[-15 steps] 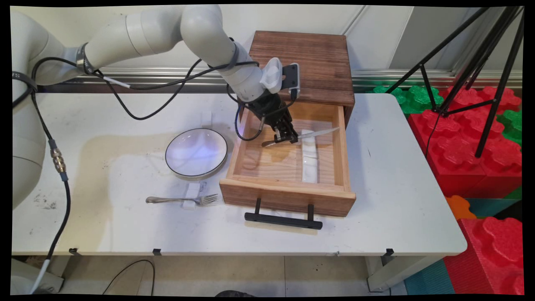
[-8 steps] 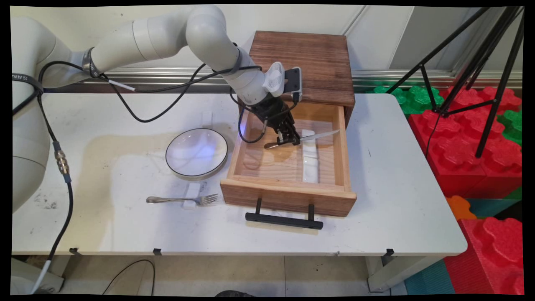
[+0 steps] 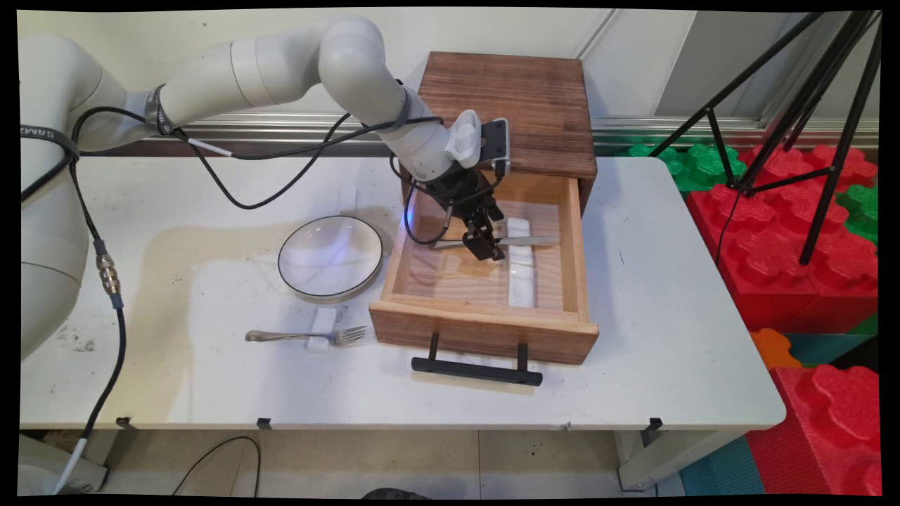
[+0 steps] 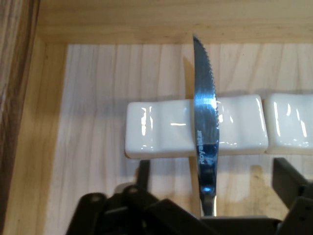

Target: Place the picked object into the drawer

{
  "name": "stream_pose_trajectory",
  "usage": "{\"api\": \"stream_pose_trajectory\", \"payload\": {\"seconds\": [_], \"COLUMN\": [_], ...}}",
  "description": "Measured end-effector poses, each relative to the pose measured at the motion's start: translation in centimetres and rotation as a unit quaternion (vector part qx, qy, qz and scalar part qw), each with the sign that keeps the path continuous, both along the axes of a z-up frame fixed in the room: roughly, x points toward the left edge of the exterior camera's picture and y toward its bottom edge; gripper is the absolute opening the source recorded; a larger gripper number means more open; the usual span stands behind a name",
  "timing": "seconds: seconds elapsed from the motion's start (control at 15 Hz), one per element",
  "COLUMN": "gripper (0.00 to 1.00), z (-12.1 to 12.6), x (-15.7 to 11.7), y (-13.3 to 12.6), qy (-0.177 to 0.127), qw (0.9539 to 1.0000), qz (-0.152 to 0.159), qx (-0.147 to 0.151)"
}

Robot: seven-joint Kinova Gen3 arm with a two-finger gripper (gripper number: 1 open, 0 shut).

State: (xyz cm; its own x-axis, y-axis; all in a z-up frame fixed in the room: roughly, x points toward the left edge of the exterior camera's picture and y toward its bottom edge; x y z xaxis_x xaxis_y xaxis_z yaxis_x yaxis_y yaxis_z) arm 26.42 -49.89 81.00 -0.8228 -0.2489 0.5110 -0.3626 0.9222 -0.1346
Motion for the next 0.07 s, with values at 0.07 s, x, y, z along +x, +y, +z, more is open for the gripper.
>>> {"api": "stream_pose_trajectory", "payload": {"seconds": [0.07], "gripper": [1.00], "z": [-0.03], "x": [0.03], "y": [-0.03], "qy": [0.000], "qw": [1.0000], "qz": [0.001], "qx": [-0.001]}}
